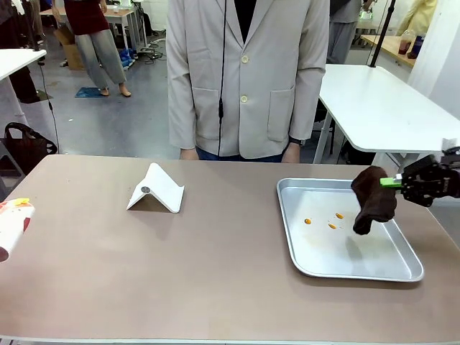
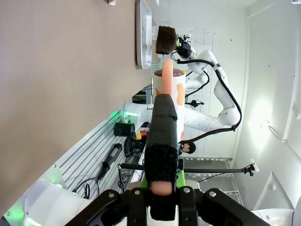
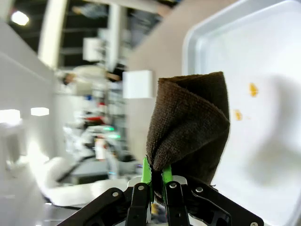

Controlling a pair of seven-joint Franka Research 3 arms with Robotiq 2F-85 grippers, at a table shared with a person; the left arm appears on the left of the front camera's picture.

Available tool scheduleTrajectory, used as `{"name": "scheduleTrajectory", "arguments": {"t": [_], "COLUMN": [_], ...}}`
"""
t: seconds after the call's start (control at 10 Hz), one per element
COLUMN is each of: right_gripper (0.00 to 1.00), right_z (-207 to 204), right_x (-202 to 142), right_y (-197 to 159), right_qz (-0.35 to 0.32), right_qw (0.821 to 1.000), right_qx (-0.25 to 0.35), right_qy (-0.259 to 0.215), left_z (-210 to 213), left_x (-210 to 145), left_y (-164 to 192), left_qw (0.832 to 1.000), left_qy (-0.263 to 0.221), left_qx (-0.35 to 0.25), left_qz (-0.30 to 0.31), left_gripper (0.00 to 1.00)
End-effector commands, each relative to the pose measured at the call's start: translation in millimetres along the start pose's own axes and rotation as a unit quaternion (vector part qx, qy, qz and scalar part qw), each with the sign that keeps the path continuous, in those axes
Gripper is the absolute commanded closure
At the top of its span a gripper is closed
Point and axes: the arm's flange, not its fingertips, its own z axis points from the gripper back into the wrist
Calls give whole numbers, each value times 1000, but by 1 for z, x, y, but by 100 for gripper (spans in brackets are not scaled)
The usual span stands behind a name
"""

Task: Clean the surface of the table.
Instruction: Clean the area not pointed to by the person.

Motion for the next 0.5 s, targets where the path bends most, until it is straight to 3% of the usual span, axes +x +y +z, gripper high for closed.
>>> {"name": "scheduleTrajectory", "arguments": {"t": [0.0, 0.2, 0.3, 0.4], "right_gripper": [90, 90, 90, 90], "right_z": [-16, -35, -37, -42], "right_x": [5, 20, 29, 36], "right_y": [20, 30, 31, 31], "right_qz": [58, 95, 113, 124], "right_qw": [985, 961, 937, 926], "right_qx": [-163, -257, -330, -355], "right_qy": [15, 35, 5, 31], "left_z": [-1, -1, -1, -1], "left_x": [-2, -2, -2, -2], "left_y": [-3, -3, -3, -3], "left_qw": [1000, 1000, 1000, 1000], "left_qy": [1, 1, 1, 1], "left_qx": [-3, -3, -3, -3], "left_qz": [-2, -2, -2, -2], "left_gripper": [79, 79, 79, 79]}}
